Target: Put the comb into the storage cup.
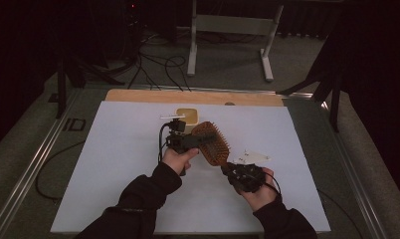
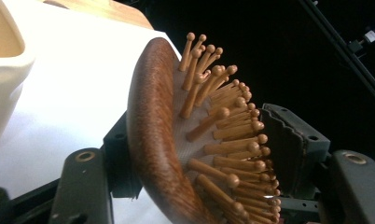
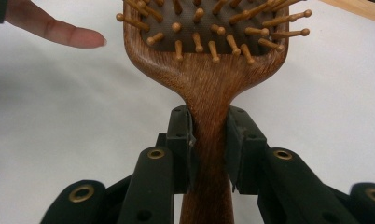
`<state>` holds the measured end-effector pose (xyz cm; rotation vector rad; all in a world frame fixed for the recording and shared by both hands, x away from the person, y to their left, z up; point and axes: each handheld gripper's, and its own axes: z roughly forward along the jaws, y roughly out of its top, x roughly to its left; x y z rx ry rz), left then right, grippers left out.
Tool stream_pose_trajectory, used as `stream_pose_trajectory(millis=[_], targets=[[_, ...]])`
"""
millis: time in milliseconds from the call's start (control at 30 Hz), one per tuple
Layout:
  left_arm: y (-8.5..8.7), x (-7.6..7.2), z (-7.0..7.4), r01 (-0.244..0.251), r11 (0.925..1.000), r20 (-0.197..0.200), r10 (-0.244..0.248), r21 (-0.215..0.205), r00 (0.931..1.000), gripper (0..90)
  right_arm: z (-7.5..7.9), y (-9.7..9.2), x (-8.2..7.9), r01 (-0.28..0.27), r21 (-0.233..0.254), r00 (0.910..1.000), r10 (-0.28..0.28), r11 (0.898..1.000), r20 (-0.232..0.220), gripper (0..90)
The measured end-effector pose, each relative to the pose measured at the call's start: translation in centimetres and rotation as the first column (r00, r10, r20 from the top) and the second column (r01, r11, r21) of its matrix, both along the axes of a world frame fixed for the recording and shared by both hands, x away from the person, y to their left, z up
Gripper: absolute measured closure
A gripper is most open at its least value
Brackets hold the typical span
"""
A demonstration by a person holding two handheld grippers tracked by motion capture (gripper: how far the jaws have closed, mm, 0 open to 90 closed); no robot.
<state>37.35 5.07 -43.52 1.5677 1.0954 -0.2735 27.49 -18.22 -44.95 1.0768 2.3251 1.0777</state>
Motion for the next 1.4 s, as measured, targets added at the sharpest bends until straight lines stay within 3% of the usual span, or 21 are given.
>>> stream_pose_trajectory(millis=[200, 500, 633, 667, 733, 800, 867, 967, 1167, 1400], targets=[[0.4, 0.1, 0.0, -0.002, 0.9986, -0.018, 0.001, -0.053, 0.9998, 45.0, 0.1, 0.0, -0.1, 0.001, -0.007, 0.9999, -0.001, 1.000, 0.012, 73.4], [0.5, 0.1, 0.3, 0.003, 0.9966, -0.037, -0.006, -0.082, 0.9993, 49.1, 0.1, 0.1, -0.1, -0.001, 0.001, 1.0000, 0.001, 1.000, 0.008, 73.3], [0.5, -0.3, 0.8, 0.004, 0.9945, -0.021, -0.006, -0.104, 0.9998, 50.8, 0.1, 0.0, -0.1, -0.013, 0.019, 0.9999, 0.013, 1.000, 0.007, 72.5], [0.4, -0.4, 1.0, 0.008, 0.9951, -0.003, -0.008, -0.098, 1.0000, 51.1, 0.1, -0.1, 0.0, -0.021, 0.038, 0.9998, 0.021, 0.999, -0.005, 70.9], [0.3, -0.7, 1.5, 0.001, 0.9974, 0.033, 0.001, -0.073, 0.9995, 51.5, 0.0, -0.2, 0.1, -0.029, 0.074, 0.9994, 0.030, 0.997, -0.020, 52.4], [0.4, -0.6, 1.7, 0.005, 0.9972, 0.030, -0.003, -0.074, 0.9996, 51.7, 0.0, -0.1, 0.1, -0.012, 0.082, 0.9995, 0.015, 0.997, -0.027, 45.2], [0.5, -0.6, 1.8, 0.008, 0.9972, 0.034, -0.006, -0.074, 0.9994, 51.7, -0.2, -0.1, 0.2, -0.026, 0.094, 0.9985, 0.031, 0.995, -0.045, 31.9], [0.6, -0.6, 2.0, 0.009, 0.9979, 0.039, -0.006, -0.064, 0.9992, 51.8, -0.4, -0.3, 0.4, -0.050, 0.110, 0.9966, 0.057, 0.993, -0.059, 23.5], [0.9, -0.7, 2.7, 0.011, 0.9989, 0.066, -0.008, -0.045, 0.9978, 52.0, -0.6, -0.6, 0.5, -0.074, 0.127, 0.9946, 0.082, 0.989, -0.062, 14.8], [1.8, -0.6, 4.2, 0.016, 0.9995, 0.104, -0.013, -0.028, 0.9945, 52.1, -0.7, -1.1, 0.2, -0.070, 0.106, 0.9970, 0.073, 0.992, -0.025, 8.7]])
